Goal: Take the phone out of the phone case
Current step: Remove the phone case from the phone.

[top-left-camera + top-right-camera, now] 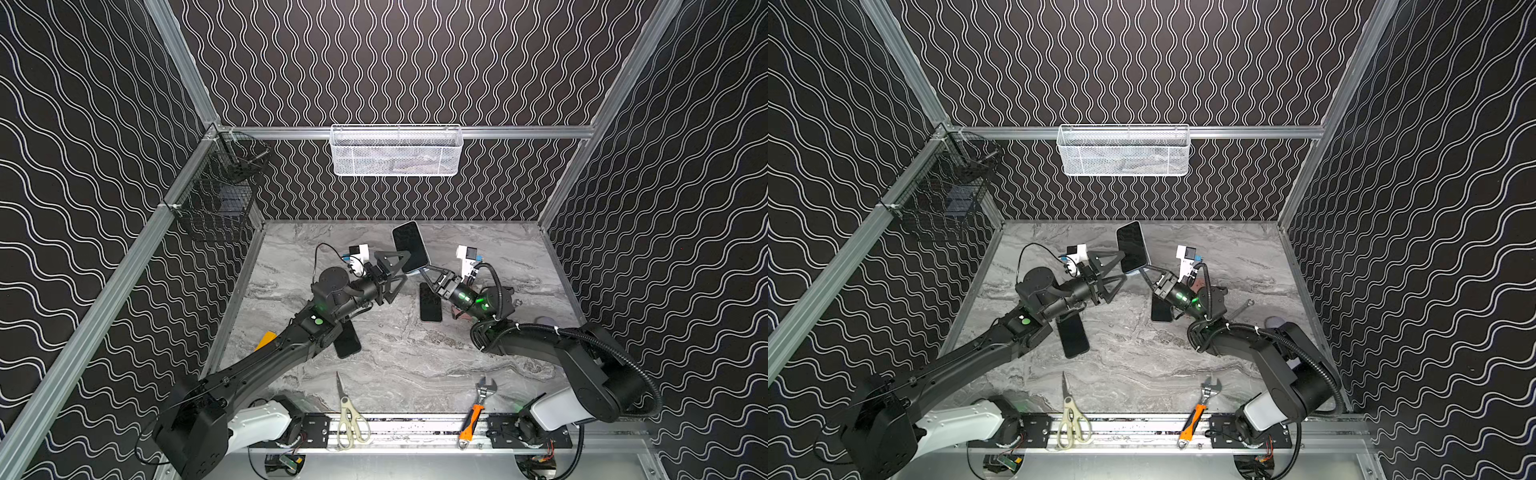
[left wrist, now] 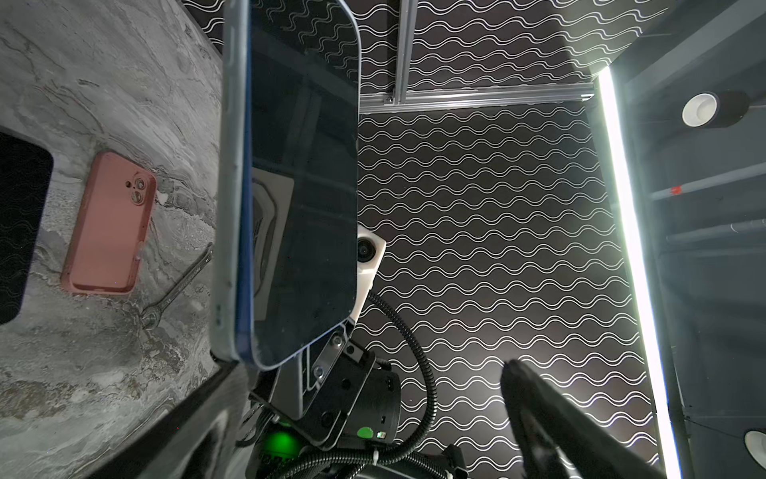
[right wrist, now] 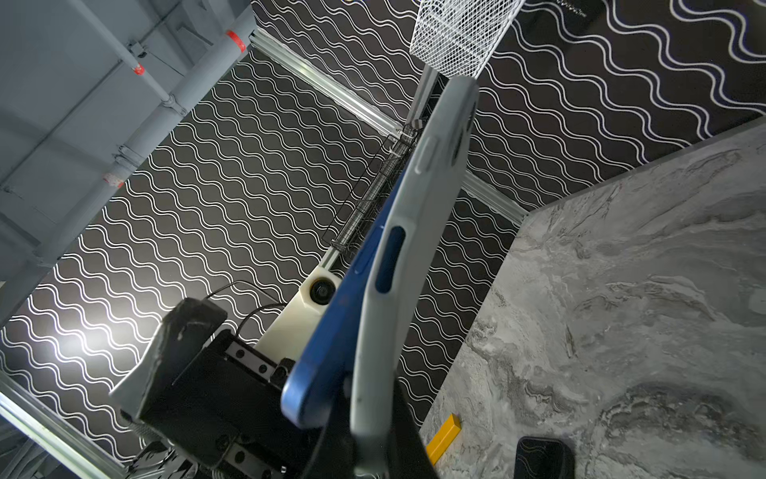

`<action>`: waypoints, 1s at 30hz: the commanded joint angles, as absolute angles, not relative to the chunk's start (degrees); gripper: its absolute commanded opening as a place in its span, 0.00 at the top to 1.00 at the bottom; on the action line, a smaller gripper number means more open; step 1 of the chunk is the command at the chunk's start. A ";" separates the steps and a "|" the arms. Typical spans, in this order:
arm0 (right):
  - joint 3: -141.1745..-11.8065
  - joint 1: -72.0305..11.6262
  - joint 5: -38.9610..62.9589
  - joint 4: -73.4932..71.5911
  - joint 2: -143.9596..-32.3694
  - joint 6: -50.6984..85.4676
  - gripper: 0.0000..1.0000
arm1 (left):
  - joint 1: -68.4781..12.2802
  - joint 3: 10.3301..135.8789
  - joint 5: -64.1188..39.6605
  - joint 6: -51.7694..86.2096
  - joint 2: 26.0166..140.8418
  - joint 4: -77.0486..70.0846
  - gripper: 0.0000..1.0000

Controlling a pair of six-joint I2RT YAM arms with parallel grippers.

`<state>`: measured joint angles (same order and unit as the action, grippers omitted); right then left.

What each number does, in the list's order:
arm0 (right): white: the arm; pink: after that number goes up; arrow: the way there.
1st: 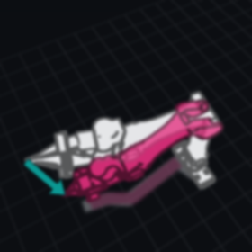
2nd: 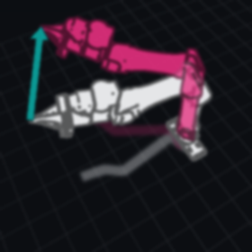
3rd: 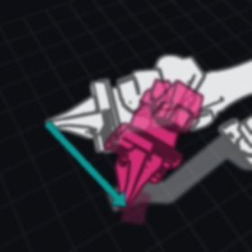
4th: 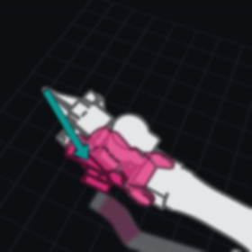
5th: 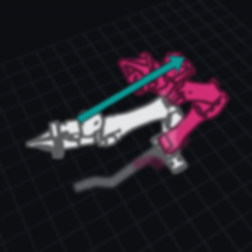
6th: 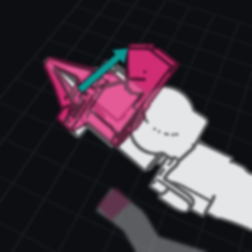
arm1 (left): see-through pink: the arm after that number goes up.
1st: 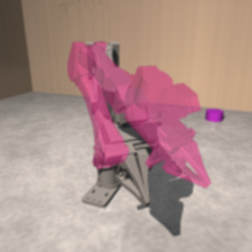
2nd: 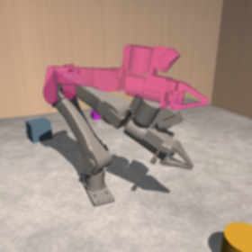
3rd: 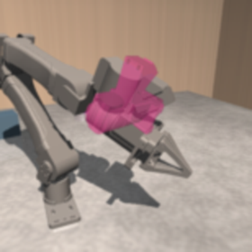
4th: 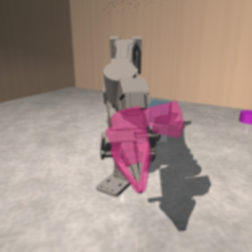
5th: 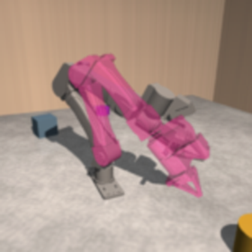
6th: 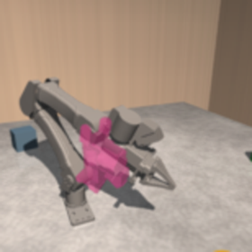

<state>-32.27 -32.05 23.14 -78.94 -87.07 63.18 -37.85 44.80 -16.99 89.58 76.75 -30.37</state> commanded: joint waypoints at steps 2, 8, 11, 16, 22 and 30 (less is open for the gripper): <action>-32.08 -32.43 23.47 -82.62 -86.47 62.49 0.97 | -37.97 45.41 -17.14 89.21 77.45 -32.33 0.01; -31.57 -32.83 23.29 -81.84 -86.00 61.51 0.97 | -37.97 45.49 -16.87 89.27 77.74 -32.70 0.01; -30.86 -33.22 22.81 -81.48 -85.61 60.59 0.97 | -37.97 45.88 -16.88 89.38 77.99 -32.78 0.01; -29.51 -33.99 21.98 -81.03 -84.98 58.85 0.97 | -37.97 46.15 -16.80 89.56 78.26 -33.22 0.01; -27.80 -34.63 21.49 -80.42 -83.86 55.91 0.97 | -37.92 46.24 -16.61 89.50 77.98 -33.40 0.01; -27.07 -34.63 21.54 -82.90 -84.95 56.60 0.97 | -37.97 45.58 -16.36 89.49 77.88 -33.44 0.01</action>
